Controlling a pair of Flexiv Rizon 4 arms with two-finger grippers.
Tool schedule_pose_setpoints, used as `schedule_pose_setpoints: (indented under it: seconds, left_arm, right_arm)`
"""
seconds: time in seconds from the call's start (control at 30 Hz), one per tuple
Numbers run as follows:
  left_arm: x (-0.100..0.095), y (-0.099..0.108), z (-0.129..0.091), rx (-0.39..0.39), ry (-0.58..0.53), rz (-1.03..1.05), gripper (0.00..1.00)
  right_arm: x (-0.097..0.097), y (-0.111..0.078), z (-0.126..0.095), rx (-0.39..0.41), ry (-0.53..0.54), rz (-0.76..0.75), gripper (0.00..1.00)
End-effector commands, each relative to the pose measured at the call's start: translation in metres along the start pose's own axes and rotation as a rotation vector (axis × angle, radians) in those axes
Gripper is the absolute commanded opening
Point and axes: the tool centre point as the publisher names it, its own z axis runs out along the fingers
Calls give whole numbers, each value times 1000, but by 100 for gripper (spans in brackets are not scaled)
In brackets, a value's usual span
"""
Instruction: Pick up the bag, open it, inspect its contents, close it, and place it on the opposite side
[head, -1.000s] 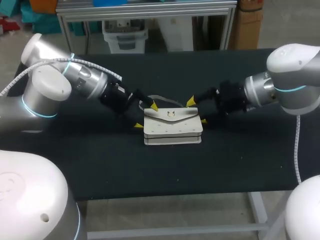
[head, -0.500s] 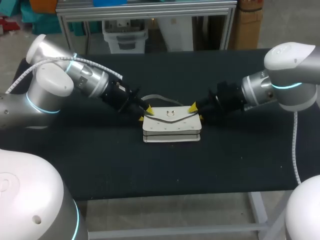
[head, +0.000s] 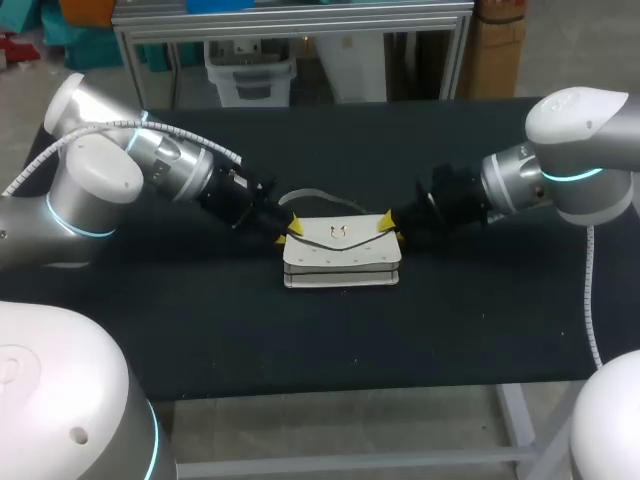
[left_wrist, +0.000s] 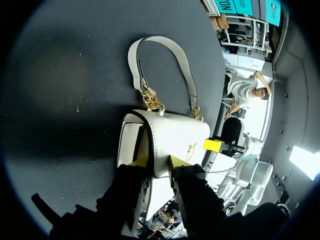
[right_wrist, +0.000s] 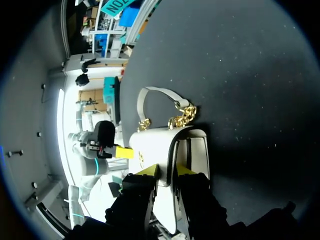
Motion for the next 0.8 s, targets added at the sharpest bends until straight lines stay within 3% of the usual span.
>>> schedule_pose_setpoints:
  seconds: [0.03, 0.13, 0.27, 0.37, 0.4, 0.43, 0.47, 0.5, 0.77, 0.8]
  left_arm:
    - [2, 3, 2, 12, 5, -1, 65]
    - [3, 2, 1, 13, 9, -1, 69]
    - [3, -2, 0, 15, 12, -11, 71]
    - [2, -8, 0, 9, 19, -28, 67]
    - [2, -9, 1, 8, 19, -32, 62]
    - [2, -11, 1, 5, 20, -38, 45]
    - [2, -11, 1, 4, 21, -38, 14]
    - [2, -11, 1, 3, 21, -38, 0]
    - [3, -4, 2, 7, -5, -17, 0]
    - [3, -2, 1, 11, -7, -18, 0]
  right_arm:
    - [3, -1, 3, -1, 5, 0, 47]
    - [4, 0, 2, -4, 6, 0, 48]
    - [4, 3, 2, -4, 8, 4, 43]
    - [4, 5, 2, -5, 14, 7, 40]
    - [4, 6, 2, -6, 15, 7, 39]
    - [4, 6, 3, -5, 16, 8, 29]
    - [5, 7, 3, -5, 16, 8, 25]
    - [5, 7, 3, -3, 15, 7, 0]
    - [3, 4, 4, 16, 10, 2, 0]
    - [3, 3, 3, 15, 11, 2, 24]
